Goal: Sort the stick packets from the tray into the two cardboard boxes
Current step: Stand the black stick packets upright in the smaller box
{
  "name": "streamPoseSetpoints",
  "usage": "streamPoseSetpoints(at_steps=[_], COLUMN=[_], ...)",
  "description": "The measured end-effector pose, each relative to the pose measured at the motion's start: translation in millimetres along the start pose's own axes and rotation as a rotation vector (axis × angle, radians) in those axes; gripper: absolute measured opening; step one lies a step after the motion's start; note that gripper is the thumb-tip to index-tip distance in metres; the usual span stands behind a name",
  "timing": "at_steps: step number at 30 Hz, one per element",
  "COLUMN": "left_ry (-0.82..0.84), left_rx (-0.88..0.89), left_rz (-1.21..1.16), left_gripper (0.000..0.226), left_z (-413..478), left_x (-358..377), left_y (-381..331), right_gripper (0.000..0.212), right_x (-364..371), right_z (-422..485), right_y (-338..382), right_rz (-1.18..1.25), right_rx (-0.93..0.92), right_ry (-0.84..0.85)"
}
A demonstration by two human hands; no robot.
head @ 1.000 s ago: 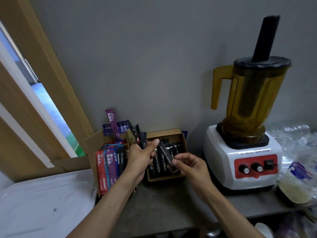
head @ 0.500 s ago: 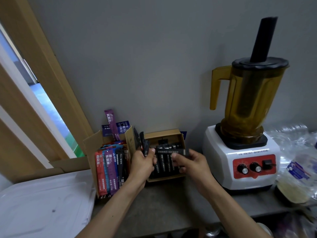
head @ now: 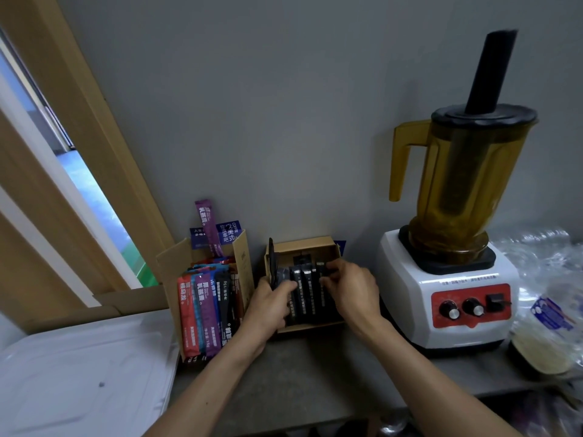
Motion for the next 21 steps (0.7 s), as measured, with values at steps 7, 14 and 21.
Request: streamPoseSetpoints(at_steps=[7, 14, 21], left_ry=[0.007, -0.047, -0.023], left_rx=[-0.04, 0.002, -0.003], left_rz=[-0.156, -0.171, -0.244], left_gripper=[0.027, 0.009, 0.014], left_z=[-1.9, -2.9, -8.1], left_x=[3.1, 7.6, 10.1], left_y=[3.4, 3.9, 4.3], right_gripper=[0.017, 0.018, 0.015], right_x=[5.5, 6.6, 0.1], right_z=[-3.4, -6.7, -13.9], right_y=[3.4, 0.6, 3.2], right_rz=[-0.11, -0.088, -0.093], right_rx=[-0.038, -0.056, -0.09], right_ry=[0.036, 0.043, -0.005])
Point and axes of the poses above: each hand's wrist, its own z-axis towards the middle knuckle, its own x-axis out of the palm, y = z × x, the point moved 4 cm from there along z, towards the middle knuckle, and after that the axes turned 4 degrees about z, right-handed, at the moved point
